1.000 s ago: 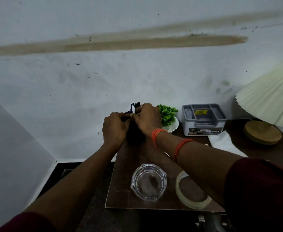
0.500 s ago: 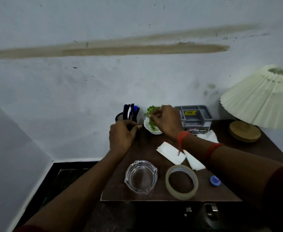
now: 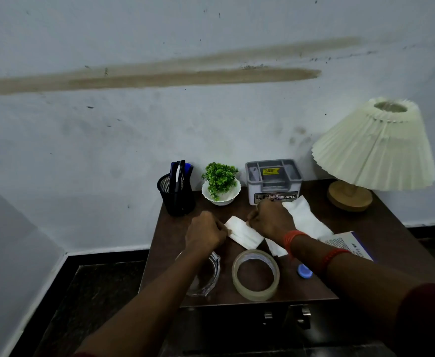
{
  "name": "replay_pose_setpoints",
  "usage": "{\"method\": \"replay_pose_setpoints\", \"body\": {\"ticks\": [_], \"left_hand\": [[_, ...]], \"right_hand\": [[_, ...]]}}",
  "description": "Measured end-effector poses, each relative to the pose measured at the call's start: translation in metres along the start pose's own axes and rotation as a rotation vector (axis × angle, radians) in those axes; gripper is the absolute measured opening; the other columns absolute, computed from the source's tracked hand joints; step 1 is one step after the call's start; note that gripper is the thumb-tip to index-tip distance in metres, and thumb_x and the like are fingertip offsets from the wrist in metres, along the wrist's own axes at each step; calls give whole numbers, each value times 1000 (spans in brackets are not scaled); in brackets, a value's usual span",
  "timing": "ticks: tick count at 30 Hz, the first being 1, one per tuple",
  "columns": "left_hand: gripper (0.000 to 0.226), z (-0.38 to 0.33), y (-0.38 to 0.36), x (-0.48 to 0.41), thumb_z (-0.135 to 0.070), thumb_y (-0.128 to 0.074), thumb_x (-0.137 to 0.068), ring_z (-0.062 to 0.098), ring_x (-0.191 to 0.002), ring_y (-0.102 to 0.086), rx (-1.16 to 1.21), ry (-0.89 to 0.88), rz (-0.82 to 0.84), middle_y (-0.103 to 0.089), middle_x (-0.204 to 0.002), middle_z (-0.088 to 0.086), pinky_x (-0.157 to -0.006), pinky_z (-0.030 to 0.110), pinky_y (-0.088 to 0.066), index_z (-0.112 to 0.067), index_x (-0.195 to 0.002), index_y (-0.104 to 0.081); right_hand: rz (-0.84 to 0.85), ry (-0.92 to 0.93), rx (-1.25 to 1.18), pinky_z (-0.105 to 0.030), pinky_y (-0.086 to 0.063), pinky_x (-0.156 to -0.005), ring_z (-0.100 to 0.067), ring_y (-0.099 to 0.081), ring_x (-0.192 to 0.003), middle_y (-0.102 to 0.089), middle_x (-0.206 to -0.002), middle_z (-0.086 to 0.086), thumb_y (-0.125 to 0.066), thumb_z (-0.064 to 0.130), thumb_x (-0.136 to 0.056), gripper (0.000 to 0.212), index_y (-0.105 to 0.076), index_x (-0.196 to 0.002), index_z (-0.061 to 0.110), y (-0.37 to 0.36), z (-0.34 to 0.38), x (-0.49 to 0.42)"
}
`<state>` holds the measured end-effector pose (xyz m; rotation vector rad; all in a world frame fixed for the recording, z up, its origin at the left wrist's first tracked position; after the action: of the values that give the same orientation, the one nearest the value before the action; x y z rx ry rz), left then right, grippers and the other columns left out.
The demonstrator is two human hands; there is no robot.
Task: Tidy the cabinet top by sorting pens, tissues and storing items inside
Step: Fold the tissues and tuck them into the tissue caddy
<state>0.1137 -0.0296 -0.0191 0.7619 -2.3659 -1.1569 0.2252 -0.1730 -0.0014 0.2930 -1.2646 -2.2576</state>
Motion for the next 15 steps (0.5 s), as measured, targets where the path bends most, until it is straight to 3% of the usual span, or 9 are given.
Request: {"method": "replay_pose_setpoints", "body": {"ticks": [4,8,12,15], "left_hand": [[22,-4,-3,1,-37,-68,-75,25,-96,-69,15,21,-23,-75,-99,3,-79,31,-55,-24,-91,-78],[13,-8,-6,0,-34,-71,-78,24,-100,-68,37,30,-26,-75,-102,2,-84,32,-55,-26,-86,-78],[10,-8,-7,1,-33,-68,-81,22,-100,-69,61,31,-40,-76,-99,0,-87,34,-55,-29,-84,-77],[14,-11,-1,7,-25,-65,-83,20,-99,-69,130,-10,-133,-75,-94,-4,-89,34,-54,-26,-94,-72]], "right_hand": [[-24,3,7,-30,-50,-84,-23,-63,-109,-70,-111,0,-72,30,-79,13,-74,-92,27,-3,1,-1],[12,-56,-17,-31,-51,-87,-23,-64,-108,-70,-111,1,-78,33,-72,21,-73,-91,26,-10,2,-3],[42,-67,-111,-34,-54,-89,-22,-66,-102,-74,-100,1,-78,28,-67,8,-71,-69,29,-13,1,-3],[14,-64,-194,-34,-56,-85,-18,-69,-93,-75,-88,6,-77,28,-65,16,-65,-55,33,-10,2,-1]]}}
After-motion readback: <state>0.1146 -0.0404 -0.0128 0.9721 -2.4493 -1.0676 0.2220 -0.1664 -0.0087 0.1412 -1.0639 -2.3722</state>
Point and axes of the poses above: each hand's wrist, its own x-axis away from the middle knuckle, its own y-axis out of the back of the hand, z = x × y, the point moved 5 cm from there along -x, towards the middle knuckle
